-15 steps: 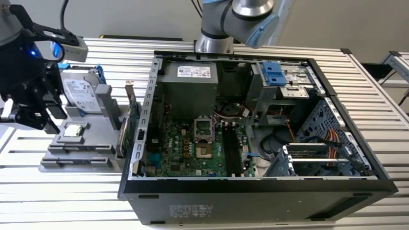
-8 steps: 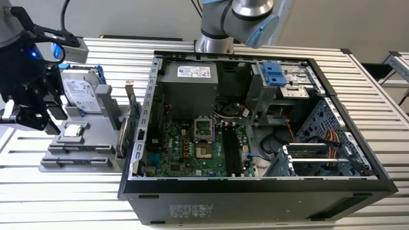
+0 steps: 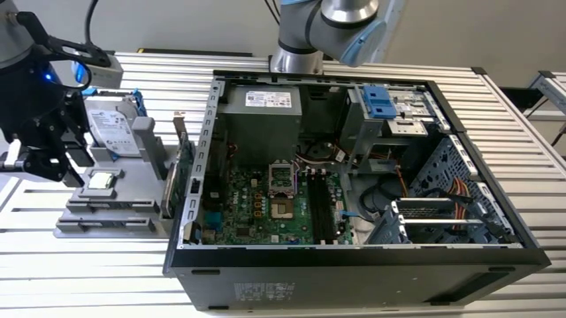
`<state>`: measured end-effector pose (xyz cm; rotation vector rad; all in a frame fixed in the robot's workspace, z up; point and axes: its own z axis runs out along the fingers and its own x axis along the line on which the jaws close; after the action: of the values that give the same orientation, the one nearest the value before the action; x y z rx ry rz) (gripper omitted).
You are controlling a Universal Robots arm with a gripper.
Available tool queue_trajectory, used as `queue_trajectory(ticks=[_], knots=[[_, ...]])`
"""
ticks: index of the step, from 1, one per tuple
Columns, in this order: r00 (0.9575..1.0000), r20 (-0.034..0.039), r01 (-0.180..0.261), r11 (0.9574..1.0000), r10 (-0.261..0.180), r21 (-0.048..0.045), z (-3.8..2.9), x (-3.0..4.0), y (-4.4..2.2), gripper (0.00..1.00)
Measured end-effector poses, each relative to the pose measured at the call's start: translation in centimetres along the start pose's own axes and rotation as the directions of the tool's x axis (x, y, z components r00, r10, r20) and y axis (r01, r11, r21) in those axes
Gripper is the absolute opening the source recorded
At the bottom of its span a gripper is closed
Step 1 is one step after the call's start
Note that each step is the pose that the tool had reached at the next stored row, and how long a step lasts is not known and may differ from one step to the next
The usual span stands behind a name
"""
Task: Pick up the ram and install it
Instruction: 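Pick up the ram and move it above insertion slot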
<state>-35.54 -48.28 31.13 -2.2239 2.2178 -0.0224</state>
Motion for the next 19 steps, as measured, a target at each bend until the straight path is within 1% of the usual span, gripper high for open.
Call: queue_trajectory(ticks=[19], knots=[[1.0000,-0.0002,0.000,1.0000,0.000,0.0000,0.47,-0.01,0.00,1.00]])
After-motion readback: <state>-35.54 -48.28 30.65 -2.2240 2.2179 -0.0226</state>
